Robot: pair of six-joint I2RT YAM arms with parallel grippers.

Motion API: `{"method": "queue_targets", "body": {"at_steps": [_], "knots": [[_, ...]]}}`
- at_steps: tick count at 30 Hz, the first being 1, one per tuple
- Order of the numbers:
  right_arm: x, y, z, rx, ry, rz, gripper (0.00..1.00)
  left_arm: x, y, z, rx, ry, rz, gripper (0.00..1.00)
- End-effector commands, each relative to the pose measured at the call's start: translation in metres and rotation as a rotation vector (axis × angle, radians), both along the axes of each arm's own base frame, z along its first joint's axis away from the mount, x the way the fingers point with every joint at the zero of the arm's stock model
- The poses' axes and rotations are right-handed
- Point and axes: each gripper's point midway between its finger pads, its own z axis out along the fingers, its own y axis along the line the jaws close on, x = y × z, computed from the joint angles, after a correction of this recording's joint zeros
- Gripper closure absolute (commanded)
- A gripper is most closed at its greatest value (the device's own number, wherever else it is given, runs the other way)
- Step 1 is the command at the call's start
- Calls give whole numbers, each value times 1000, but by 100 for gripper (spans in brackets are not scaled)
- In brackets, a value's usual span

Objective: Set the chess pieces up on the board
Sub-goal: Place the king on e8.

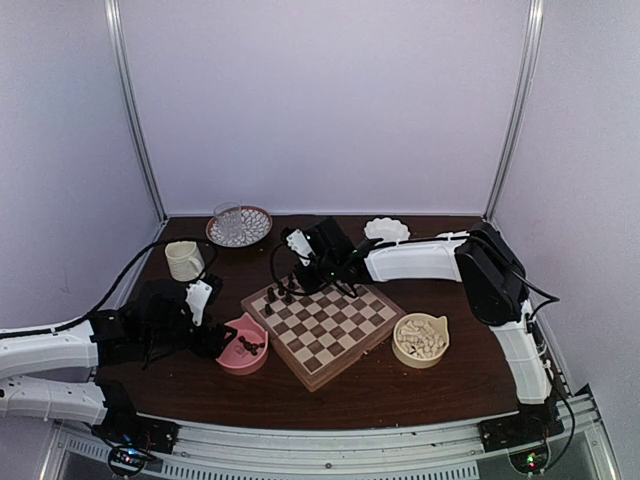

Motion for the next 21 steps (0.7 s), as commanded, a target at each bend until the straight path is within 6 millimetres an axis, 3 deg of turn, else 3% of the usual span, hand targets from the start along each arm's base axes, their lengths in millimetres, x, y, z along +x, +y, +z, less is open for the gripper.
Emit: {"method": "queue_targets", "body": {"at_steps": [1, 6, 15, 21], "knots": [[3, 1, 14, 23, -10, 3, 80, 4, -3, 6, -26, -4, 9, 28], [4, 0, 22, 30, -18, 2, 70, 4, -3, 5, -22, 1, 7, 28], [-5, 0, 62, 90, -36, 26, 70, 5, -3, 3, -10, 11, 11, 29], [-17, -4, 89, 149, -31, 46, 69, 6, -5, -4, 1, 36, 11, 37]]}}
